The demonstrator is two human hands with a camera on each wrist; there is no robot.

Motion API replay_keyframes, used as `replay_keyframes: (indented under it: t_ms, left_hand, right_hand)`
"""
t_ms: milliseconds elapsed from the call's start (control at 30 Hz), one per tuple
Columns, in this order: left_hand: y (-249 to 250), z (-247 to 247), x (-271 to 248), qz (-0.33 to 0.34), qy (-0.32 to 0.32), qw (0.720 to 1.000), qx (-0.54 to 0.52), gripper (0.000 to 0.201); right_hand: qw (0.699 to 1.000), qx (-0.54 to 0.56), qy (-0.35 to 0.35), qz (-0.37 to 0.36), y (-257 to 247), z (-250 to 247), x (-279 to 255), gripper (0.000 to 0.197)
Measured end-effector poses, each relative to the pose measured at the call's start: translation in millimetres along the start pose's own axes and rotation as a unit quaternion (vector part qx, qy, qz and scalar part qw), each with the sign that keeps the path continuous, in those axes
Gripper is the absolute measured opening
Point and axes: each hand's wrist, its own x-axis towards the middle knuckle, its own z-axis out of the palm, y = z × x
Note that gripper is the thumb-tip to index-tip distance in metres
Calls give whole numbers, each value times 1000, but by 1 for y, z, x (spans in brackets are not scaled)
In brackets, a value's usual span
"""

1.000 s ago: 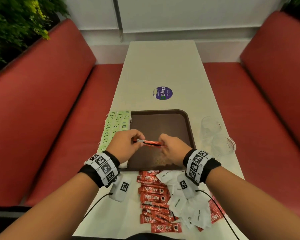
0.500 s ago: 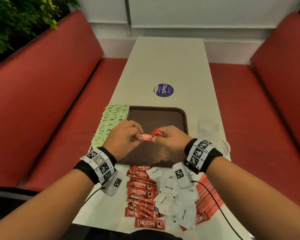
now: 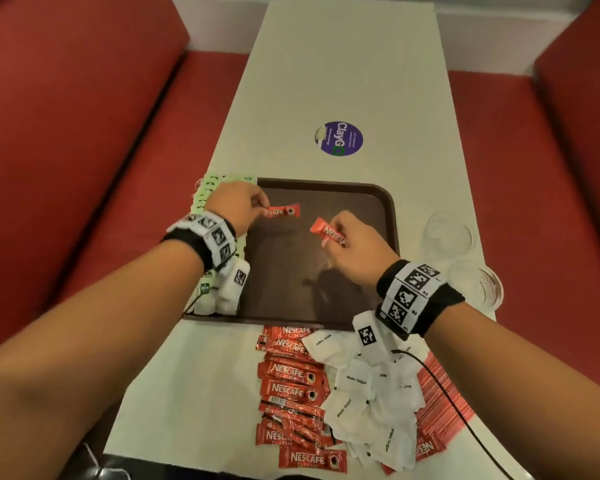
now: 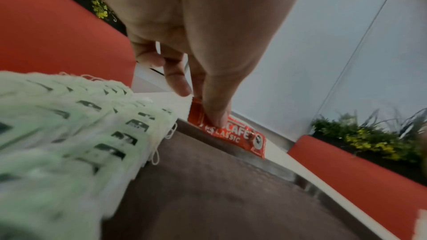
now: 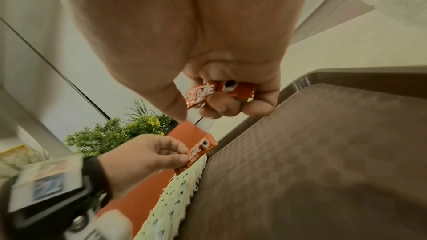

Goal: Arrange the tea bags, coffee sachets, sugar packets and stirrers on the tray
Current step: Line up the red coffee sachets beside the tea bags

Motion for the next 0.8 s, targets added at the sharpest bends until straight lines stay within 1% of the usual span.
replay_keyframes:
  t_ms: [100,200,333,433,567,633,700,733,767,800]
  left_hand:
    - [-4,11,44,-9,2,999,35,12]
    - [-3,18,77,-14,-3,996,87,10]
    - [-1,24,100,-17,-3,984,179,7]
    - [0,25,108,-23,3,979,201,11]
    - [3,20,106,-16,-7,982,187,13]
    - [8,14,99,1,8,987,163,14]
    - [17,5,87,41,38,994,93,21]
    - [23,1,77,72,41,996,41,25]
    - [29,-3,65,107,29,994,-10,28]
    - [35,-6,52,139,4,989,-51,30]
  right_hand:
    - [1000,-8,14,1,7,1,10,10]
    - [1000,0,18,5,9,4,16,10]
    - [1000,20,14,1,7,9,17,7]
    - [999,31,15,-8,6,10,16,5]
    - [995,101,3,-3,4,8,17,5]
    - [997,76,3,-7,4,5,20,5]
    - [999,34,6,-9,6,4,25,3]
    - [1000,20,1,-4,6,3,27,3]
    - [1000,11,-8,1,7,3,28,5]
    - [1000,4,-17,5,8,3,29,7]
